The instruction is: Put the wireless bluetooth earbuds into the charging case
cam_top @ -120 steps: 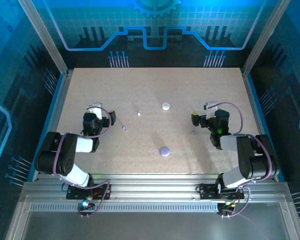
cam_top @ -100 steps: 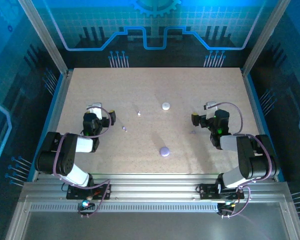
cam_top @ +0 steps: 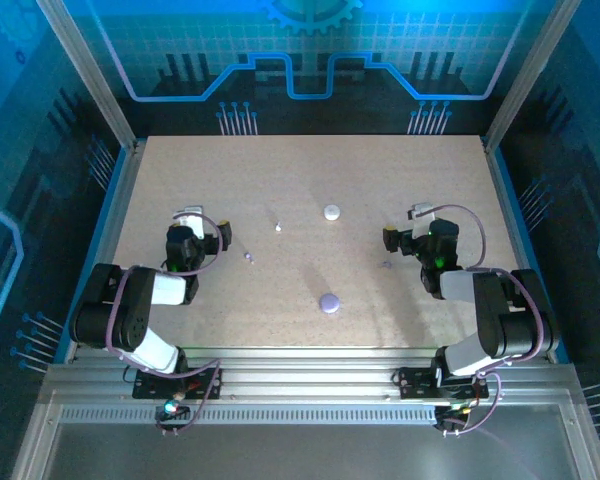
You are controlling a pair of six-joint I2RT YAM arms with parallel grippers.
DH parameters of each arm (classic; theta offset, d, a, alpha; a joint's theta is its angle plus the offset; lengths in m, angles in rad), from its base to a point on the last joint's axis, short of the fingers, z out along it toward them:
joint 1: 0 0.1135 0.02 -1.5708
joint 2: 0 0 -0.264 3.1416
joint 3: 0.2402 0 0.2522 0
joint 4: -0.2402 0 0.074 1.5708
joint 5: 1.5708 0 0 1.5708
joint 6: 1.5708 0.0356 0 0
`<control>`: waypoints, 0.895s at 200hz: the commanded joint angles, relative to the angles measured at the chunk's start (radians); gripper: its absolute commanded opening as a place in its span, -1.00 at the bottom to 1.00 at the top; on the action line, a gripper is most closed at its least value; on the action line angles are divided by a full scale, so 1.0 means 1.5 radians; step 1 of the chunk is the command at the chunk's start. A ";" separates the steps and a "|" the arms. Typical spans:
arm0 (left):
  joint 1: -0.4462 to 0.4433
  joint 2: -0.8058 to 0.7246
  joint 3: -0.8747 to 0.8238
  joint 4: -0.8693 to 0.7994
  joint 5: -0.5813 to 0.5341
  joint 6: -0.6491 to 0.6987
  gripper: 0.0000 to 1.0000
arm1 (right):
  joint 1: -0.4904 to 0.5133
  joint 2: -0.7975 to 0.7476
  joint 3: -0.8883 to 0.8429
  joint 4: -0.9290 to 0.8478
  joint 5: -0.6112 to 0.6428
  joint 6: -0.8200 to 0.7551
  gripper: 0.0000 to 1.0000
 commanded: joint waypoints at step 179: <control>0.005 -0.003 0.014 -0.006 0.021 0.013 0.98 | -0.002 0.004 0.011 0.012 0.001 0.002 0.99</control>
